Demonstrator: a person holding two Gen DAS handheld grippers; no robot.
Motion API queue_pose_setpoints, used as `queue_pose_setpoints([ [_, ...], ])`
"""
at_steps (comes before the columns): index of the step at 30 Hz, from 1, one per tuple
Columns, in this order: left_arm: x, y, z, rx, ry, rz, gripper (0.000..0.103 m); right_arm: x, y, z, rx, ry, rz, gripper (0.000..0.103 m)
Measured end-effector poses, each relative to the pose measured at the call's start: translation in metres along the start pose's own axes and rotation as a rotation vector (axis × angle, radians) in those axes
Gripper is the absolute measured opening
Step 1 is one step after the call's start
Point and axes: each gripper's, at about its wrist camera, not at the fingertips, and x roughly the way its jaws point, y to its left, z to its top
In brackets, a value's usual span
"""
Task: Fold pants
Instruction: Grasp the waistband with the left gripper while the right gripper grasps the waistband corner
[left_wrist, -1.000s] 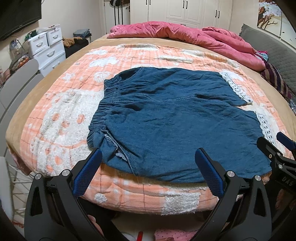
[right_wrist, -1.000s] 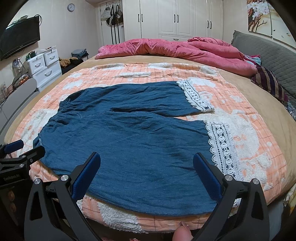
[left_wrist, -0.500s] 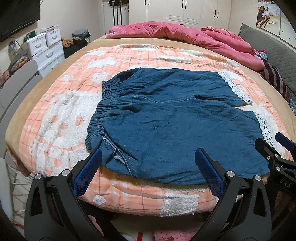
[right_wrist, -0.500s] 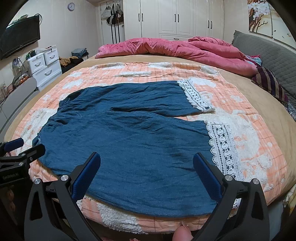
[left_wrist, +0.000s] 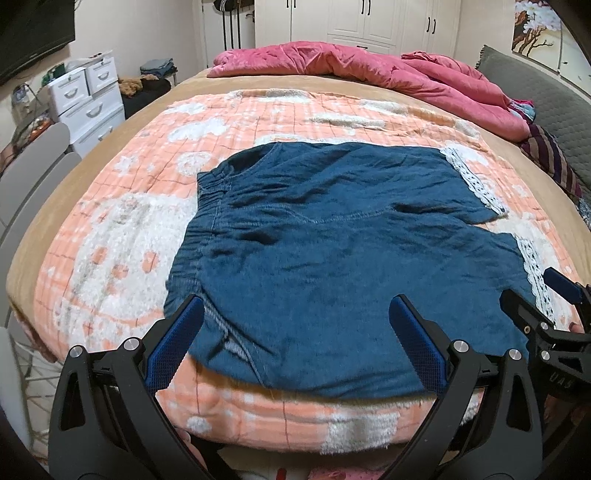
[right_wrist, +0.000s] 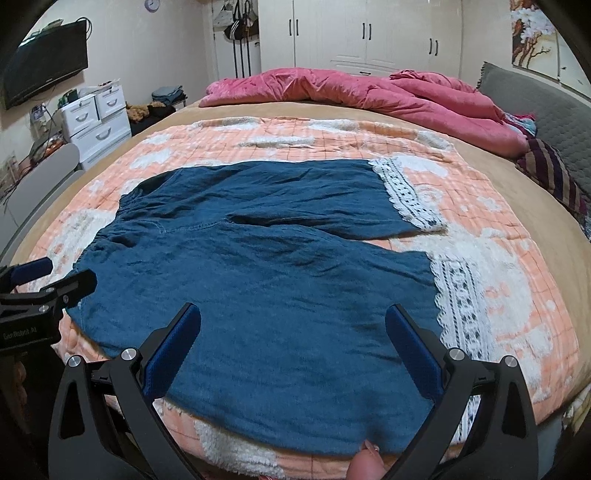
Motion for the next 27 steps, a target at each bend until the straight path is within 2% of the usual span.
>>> queue_pose_setpoints([
  [5, 0.018, 0.006, 0.016, -0.001, 0.014, 0.006, 0.094, 0.015, 0.002, 0.02, -0.035, 0.007, 0.018, 0.099],
  [10, 0.043, 0.023, 0.038, -0.005, 0.035, -0.008, 0.094, 0.038, 0.008, 0.053, -0.093, 0.017, 0.063, 0.099],
  [16, 0.067, 0.077, 0.079, -0.089, -0.001, -0.03, 0.094, 0.074, 0.024, 0.094, -0.212, 0.049, 0.128, 0.099],
  [20, 0.087, 0.096, 0.102, -0.037, -0.009, -0.045, 0.094, 0.109, 0.046, 0.128, -0.331, 0.065, 0.174, 0.099],
  [22, 0.102, 0.102, 0.112, 0.001, 0.004, -0.077, 0.088, 0.127, 0.057, 0.141, -0.382, 0.083, 0.2, 0.099],
  [23, 0.108, 0.105, 0.116, 0.011, 0.018, -0.081, 0.078, 0.134, 0.062, 0.146, -0.402, 0.091, 0.214, 0.099],
  [25, 0.125, 0.11, 0.125, 0.045, 0.047, -0.116, 0.071, 0.155, 0.074, 0.159, -0.453, 0.124, 0.257, 0.099],
  [27, 0.138, 0.113, 0.128, 0.076, 0.071, -0.132, 0.056, 0.173, 0.084, 0.168, -0.489, 0.154, 0.289, 0.099],
])
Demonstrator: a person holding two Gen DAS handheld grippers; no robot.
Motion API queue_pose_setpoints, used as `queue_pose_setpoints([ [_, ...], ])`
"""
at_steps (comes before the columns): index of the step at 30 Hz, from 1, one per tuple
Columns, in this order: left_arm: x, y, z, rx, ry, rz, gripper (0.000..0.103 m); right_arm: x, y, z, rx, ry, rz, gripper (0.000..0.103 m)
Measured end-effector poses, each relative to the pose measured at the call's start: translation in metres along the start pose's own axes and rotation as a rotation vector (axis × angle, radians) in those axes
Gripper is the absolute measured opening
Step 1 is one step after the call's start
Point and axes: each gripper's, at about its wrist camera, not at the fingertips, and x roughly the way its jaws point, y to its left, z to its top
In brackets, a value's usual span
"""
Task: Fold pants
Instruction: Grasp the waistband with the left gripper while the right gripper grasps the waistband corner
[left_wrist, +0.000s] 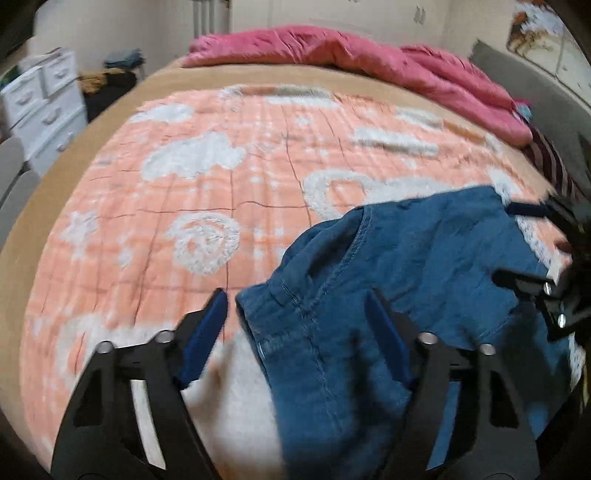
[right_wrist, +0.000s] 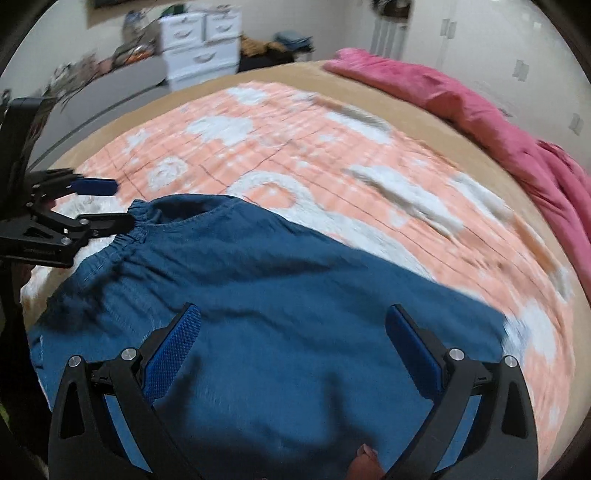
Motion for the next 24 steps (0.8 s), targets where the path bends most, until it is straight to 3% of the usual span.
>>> queue_pose_setpoints([
  [7, 0.026, 0.006, 0.004, 0.077, 0.036, -0.073, 0.048, 0.048, -0.005, 0.036, -0.096, 0.042, 0.083, 0.099],
  [14, 0.044, 0.004, 0.005, 0.126, 0.059, -0.065, 0.023, 0.082, -0.018, 0.056, -0.121, 0.089, 0.168, 0.096],
  [16, 0.046, 0.003, 0.006, 0.133, 0.066, -0.062, 0.017, 0.092, -0.015, 0.058, -0.174, 0.113, 0.199, 0.085],
  [17, 0.045, 0.003, 0.006, 0.134, 0.064, -0.068, 0.013, 0.095, -0.015, 0.058, -0.189, 0.119, 0.206, 0.072],
  [20, 0.044, 0.004, 0.007, 0.124, 0.061, -0.076, 0.013, 0.105, -0.012, 0.06, -0.224, 0.142, 0.242, 0.063],
  [22, 0.043, 0.005, 0.007, 0.118, 0.057, -0.079, 0.012, 0.108, -0.011, 0.062, -0.235, 0.128, 0.278, 0.046],
  [24, 0.041, 0.005, 0.006, 0.117, 0.052, -0.079, 0.012, 0.104, -0.01, 0.06, -0.225, 0.098, 0.325, 0.012],
])
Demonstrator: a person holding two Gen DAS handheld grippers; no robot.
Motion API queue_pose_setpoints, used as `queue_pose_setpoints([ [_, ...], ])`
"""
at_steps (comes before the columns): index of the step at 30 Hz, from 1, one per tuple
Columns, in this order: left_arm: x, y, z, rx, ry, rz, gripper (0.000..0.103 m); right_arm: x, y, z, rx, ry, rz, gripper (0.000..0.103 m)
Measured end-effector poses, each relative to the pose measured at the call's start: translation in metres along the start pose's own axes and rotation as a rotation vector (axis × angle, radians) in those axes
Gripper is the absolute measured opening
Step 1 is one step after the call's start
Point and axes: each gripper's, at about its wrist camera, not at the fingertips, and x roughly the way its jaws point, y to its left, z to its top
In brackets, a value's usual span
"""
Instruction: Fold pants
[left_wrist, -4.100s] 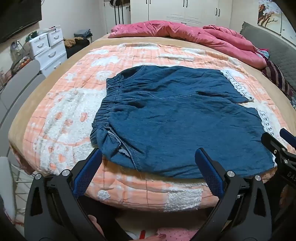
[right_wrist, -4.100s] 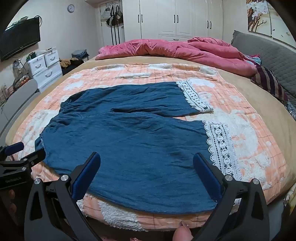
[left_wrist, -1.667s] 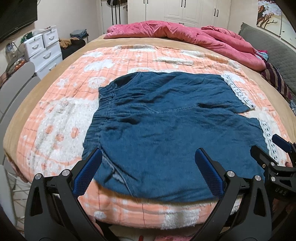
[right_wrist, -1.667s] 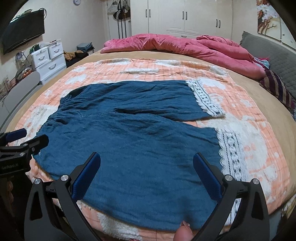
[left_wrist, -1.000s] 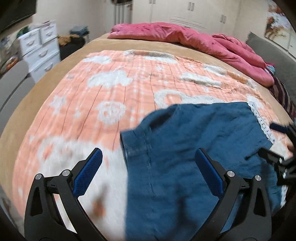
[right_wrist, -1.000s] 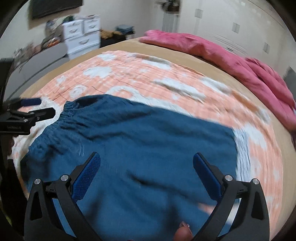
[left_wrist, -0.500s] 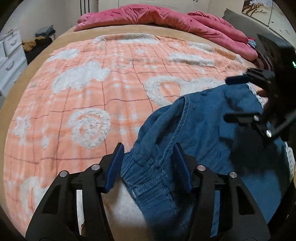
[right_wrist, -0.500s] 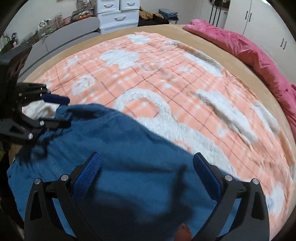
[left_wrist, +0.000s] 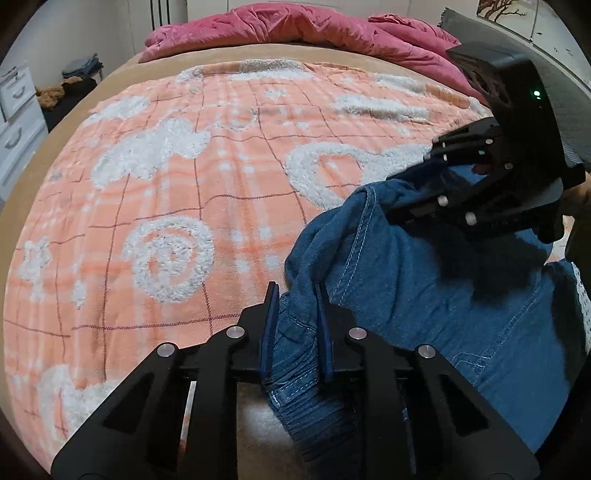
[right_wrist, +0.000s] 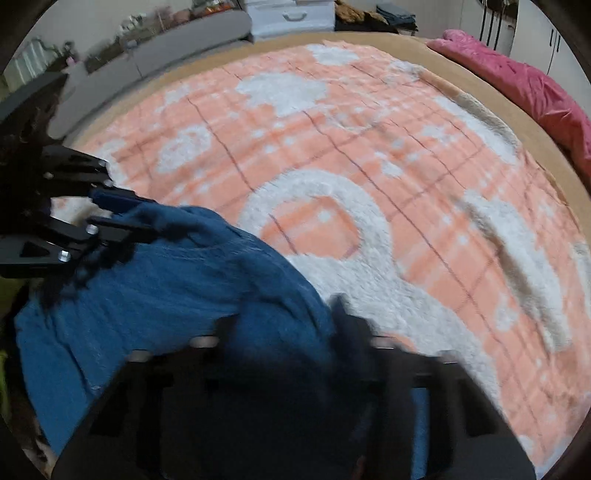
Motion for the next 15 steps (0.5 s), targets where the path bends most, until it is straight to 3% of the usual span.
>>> queue_pose_setpoints([
  [3, -0.004, -0.001, -0.001, 0.003, -0.01, 0.011, 0.012, -0.012, 0.011, -0.007, -0.023, -0.05, -0.017, 0.006],
  [8, -0.021, -0.009, -0.003, 0.014, -0.052, 0.03, 0.011, -0.048, 0.03, -0.024, -0.019, -0.148, -0.053, 0.005],
  [15, -0.077, -0.035, -0.02, 0.034, -0.157, 0.01, 0.01, -0.109, 0.081, -0.055, -0.049, -0.251, -0.106, 0.005],
])
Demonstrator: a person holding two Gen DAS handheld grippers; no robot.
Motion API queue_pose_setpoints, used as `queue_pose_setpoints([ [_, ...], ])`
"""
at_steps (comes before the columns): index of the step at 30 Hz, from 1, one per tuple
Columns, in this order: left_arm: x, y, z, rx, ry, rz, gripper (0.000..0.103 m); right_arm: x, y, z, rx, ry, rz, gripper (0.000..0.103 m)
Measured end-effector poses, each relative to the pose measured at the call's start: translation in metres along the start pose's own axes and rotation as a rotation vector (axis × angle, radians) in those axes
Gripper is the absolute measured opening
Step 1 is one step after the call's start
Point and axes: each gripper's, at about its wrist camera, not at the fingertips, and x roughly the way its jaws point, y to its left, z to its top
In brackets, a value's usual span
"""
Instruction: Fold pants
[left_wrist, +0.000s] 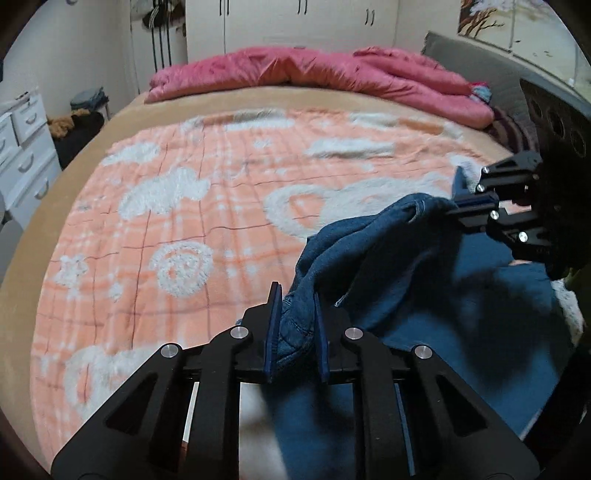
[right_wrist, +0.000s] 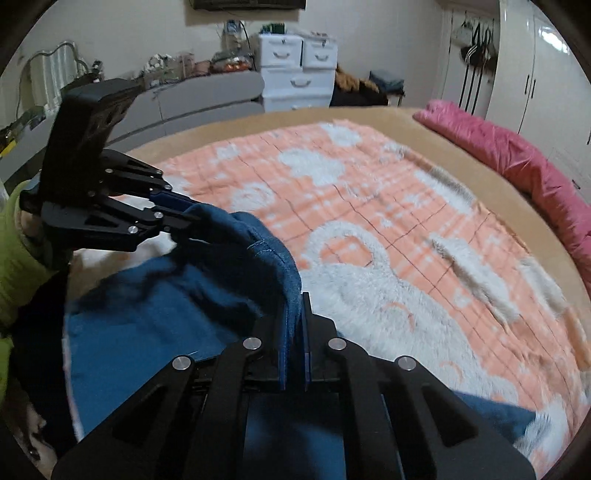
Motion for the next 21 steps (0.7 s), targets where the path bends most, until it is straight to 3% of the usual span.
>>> queue_pose_setpoints([
  [9, -0.065, -0.046, -0.053, 0.065, -0.016, -0.024, 0.005, -0.057, 0.098, -0.052, -0.016, -0.008, 0.018, 0.005],
  [16, -0.066, -0.06, -0.102, 0.091, 0.087, -0.034, 0.005, -0.044, 0.154, -0.09, -0.001, 0.07, 0.046, 0.005],
  [21, -0.07, -0.056, -0.121, 0.05, 0.1, -0.043, 0.005, -0.032, 0.172, -0.105, 0.055, 0.085, 0.078, 0.006],
])
